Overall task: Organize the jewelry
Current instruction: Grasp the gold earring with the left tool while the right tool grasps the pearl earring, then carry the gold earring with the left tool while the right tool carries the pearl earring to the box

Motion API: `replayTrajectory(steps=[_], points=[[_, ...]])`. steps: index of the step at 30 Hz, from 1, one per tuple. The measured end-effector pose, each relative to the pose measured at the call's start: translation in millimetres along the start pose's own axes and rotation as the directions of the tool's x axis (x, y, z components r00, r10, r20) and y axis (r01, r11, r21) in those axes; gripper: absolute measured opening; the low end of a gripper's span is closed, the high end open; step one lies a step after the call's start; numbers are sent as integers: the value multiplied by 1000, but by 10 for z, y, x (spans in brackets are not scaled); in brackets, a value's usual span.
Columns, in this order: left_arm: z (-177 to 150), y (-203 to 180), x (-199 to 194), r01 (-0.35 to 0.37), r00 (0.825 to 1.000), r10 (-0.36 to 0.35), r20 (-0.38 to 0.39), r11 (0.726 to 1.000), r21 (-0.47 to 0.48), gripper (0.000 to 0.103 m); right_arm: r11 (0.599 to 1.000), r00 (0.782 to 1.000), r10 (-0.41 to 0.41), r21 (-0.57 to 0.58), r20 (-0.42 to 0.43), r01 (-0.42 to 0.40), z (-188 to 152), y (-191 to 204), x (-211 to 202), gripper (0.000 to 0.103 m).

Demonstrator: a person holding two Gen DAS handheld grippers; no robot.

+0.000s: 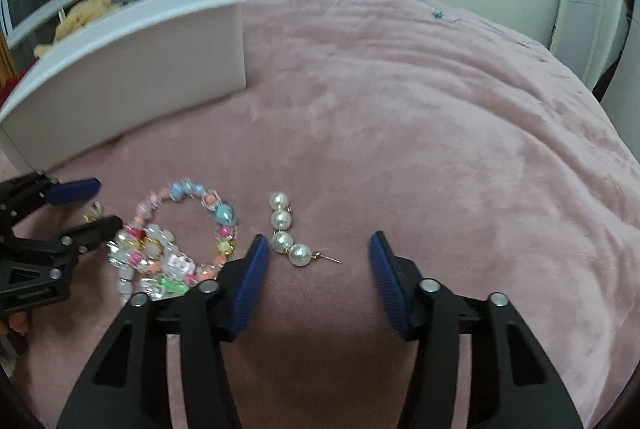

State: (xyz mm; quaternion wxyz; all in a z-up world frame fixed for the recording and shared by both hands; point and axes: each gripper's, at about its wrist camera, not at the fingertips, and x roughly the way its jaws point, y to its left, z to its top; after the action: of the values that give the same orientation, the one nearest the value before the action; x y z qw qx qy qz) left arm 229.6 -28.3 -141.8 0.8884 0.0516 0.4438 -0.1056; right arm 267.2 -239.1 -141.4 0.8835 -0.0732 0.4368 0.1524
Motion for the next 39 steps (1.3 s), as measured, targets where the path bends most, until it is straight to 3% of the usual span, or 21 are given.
replayTrajectory(steps=[5,7,12,16,19,39], points=[[12,-38,0,-18,1000,18,-8,1000,9,60,1000,1000,-4,-17,1,4,12,52,40,35],[4,-68,1,-29,1000,29,-7,999,18,59,1000,1000,4,-25,-2,-4,6,81,44,24],[0,-64,3,-34,999,34,-4,999,3,47,999,999,37,-36,4,-36,6,136,32,12],[15,-71,-9,-27,1000,27,-4,1000,2,27,997,999,47,-60,16,-46,4,203,-8,12],[31,-69,-26,-24,1000,24,-11,1000,-2,18,996,998,53,-69,28,-51,6,248,-66,12],[22,-134,-532,-37,998,38,51,999,-10,17,997,991,65,-35,120,-61,31,293,-618,12]])
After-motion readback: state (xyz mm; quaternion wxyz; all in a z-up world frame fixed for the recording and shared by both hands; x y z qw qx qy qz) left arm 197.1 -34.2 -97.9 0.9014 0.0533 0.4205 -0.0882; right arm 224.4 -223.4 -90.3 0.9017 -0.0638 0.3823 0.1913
